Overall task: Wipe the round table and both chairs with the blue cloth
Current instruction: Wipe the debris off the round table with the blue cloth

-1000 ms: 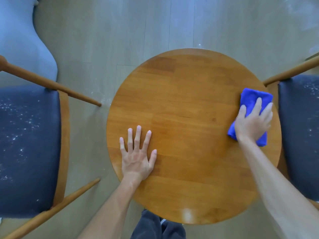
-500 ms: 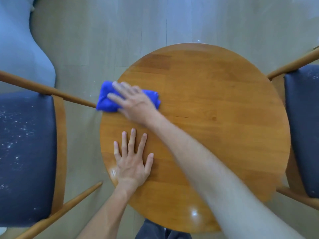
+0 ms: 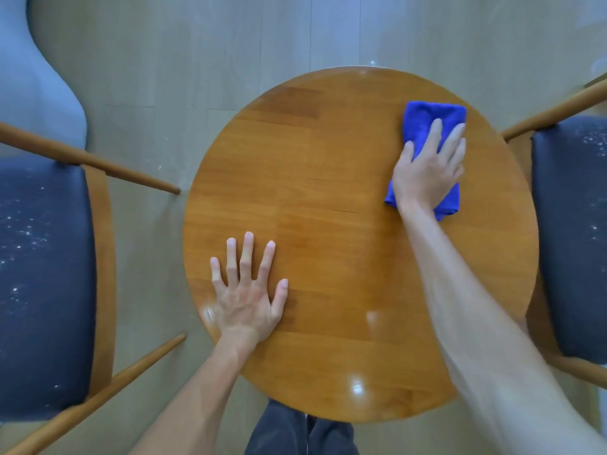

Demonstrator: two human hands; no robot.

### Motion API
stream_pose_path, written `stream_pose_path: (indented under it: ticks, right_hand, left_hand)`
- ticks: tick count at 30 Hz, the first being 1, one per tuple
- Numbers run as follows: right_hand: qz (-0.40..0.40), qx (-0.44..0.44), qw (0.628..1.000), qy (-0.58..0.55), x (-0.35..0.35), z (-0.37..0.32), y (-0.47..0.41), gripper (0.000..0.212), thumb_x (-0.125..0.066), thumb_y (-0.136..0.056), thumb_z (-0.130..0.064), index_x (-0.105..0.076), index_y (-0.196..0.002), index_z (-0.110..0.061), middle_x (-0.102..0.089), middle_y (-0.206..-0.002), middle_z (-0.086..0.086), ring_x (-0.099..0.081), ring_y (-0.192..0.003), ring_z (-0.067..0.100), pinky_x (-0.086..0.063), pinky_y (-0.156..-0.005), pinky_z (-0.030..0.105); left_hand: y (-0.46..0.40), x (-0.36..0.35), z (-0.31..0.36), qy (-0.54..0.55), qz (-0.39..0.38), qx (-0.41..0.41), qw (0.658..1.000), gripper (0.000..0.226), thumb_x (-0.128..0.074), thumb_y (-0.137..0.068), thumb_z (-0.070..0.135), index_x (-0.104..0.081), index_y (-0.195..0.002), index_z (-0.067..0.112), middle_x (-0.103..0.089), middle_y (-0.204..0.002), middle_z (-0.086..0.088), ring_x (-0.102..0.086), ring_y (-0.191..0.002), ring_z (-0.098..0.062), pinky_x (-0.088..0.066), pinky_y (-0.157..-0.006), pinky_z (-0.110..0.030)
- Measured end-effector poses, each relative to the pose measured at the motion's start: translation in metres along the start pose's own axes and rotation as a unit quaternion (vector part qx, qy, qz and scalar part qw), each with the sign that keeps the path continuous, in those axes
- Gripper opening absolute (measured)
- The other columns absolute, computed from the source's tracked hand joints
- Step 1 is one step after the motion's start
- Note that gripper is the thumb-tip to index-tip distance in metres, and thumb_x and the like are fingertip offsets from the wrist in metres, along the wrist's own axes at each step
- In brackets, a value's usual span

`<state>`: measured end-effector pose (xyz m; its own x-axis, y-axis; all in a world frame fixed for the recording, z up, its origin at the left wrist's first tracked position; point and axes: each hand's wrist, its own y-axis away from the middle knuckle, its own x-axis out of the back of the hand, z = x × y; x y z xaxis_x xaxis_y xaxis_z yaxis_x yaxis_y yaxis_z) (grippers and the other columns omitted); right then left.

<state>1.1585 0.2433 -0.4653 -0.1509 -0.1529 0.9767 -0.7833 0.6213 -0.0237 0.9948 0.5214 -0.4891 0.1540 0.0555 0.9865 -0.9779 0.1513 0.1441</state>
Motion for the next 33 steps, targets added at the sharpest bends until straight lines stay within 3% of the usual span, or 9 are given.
stream_pose_path:
  ticks: [4,8,12,15,17,21,25,27,33]
  right_hand:
    - [-0.045,0.287,0.956,-0.034,-0.008,-0.025,0.11,0.049,-0.047,-0.094,-0.034,-0.048,-0.141,-0.018,-0.034,-0.152,0.016,-0.036,-0.139,0.031,-0.035,-0.107,0.044]
    - [-0.082,0.468,0.88,-0.021,0.015,0.075,0.117,0.044,-0.057,-0.094,-0.028,-0.054,-0.135,-0.015,-0.04,-0.148,0.016,-0.04,-0.136,0.033,-0.041,-0.103,0.047]
    - [-0.015,0.173,0.985,0.012,0.046,0.199,0.081,0.047,-0.054,-0.094,-0.024,-0.051,-0.136,-0.003,-0.037,-0.147,0.026,-0.04,-0.133,0.044,-0.038,-0.103,0.055]
    - [0.032,-0.071,0.997,-0.027,0.045,0.178,0.113,0.05,-0.05,-0.095,-0.025,-0.045,-0.141,-0.005,-0.031,-0.15,0.025,-0.035,-0.135,0.044,-0.036,-0.102,0.055]
    - [0.046,-0.051,0.997,-0.031,0.036,0.129,0.17,0.05,-0.052,-0.095,-0.025,-0.046,-0.141,-0.006,-0.032,-0.15,0.024,-0.036,-0.136,0.042,-0.036,-0.101,0.053]
    - [-0.066,0.248,0.966,-0.032,0.023,0.056,0.313,0.048,-0.052,-0.095,-0.028,-0.047,-0.141,-0.015,-0.033,-0.151,0.019,-0.032,-0.14,0.036,-0.038,-0.106,0.052]
    - [-0.098,0.385,0.916,-0.056,0.032,0.115,0.298,0.043,-0.061,-0.091,-0.024,-0.057,-0.133,-0.018,-0.041,-0.147,0.016,-0.04,-0.136,0.033,-0.041,-0.103,0.049]
    - [-0.064,0.339,0.938,-0.022,0.042,0.169,0.254,0.04,-0.055,-0.093,-0.023,-0.059,-0.13,-0.01,-0.042,-0.145,0.021,-0.044,-0.132,0.039,-0.043,-0.1,0.053]
    - [0.047,-0.127,0.99,-0.043,0.039,0.171,0.157,0.052,-0.048,-0.095,-0.025,-0.041,-0.143,-0.006,-0.027,-0.153,0.025,-0.031,-0.136,0.043,-0.031,-0.104,0.053]
  left_hand:
    - [0.002,-0.002,-0.002,-0.004,0.005,0.001,1.0,0.068,-0.032,-0.091,0.054,-0.025,-0.152,0.026,-0.013,-0.162,-0.009,-0.01,-0.149,-0.033,-0.01,-0.115,-0.059]
    - [0.003,-0.007,-0.003,0.002,0.013,0.001,1.0,0.067,-0.03,-0.092,0.055,-0.024,-0.153,0.027,-0.01,-0.162,-0.007,-0.008,-0.149,-0.032,-0.009,-0.116,-0.058]
    - [0.001,-0.007,-0.001,0.005,0.008,0.0,1.0,0.067,-0.027,-0.093,0.055,-0.02,-0.154,0.028,-0.008,-0.163,-0.006,-0.006,-0.149,-0.032,-0.006,-0.116,-0.058]
    - [0.002,-0.005,0.001,0.006,0.002,0.003,1.0,0.067,-0.027,-0.093,0.055,-0.019,-0.154,0.028,-0.008,-0.163,-0.007,-0.005,-0.149,-0.033,-0.007,-0.116,-0.06]
    - [0.002,-0.004,0.0,0.009,-0.003,0.003,1.0,0.067,-0.026,-0.093,0.055,-0.019,-0.154,0.028,-0.008,-0.162,-0.008,-0.005,-0.149,-0.033,-0.007,-0.116,-0.06]
    - [0.003,-0.002,-0.002,0.003,0.0,-0.002,1.0,0.066,-0.028,-0.093,0.054,-0.023,-0.153,0.026,-0.013,-0.162,-0.009,-0.01,-0.148,-0.034,-0.011,-0.115,-0.06]
    - [0.003,-0.004,-0.003,0.005,0.006,-0.005,1.0,0.066,-0.029,-0.093,0.054,-0.023,-0.153,0.027,-0.012,-0.162,-0.008,-0.008,-0.149,-0.033,-0.01,-0.116,-0.06]
    - [0.003,-0.005,-0.003,0.008,0.004,-0.007,1.0,0.066,-0.027,-0.094,0.055,-0.019,-0.154,0.028,-0.008,-0.163,-0.007,-0.005,-0.149,-0.032,-0.007,-0.116,-0.059]
    - [0.003,0.0,-0.003,0.011,-0.007,-0.004,1.0,0.064,-0.025,-0.095,0.055,-0.018,-0.154,0.031,-0.007,-0.163,-0.005,-0.003,-0.149,-0.031,-0.004,-0.117,-0.057]
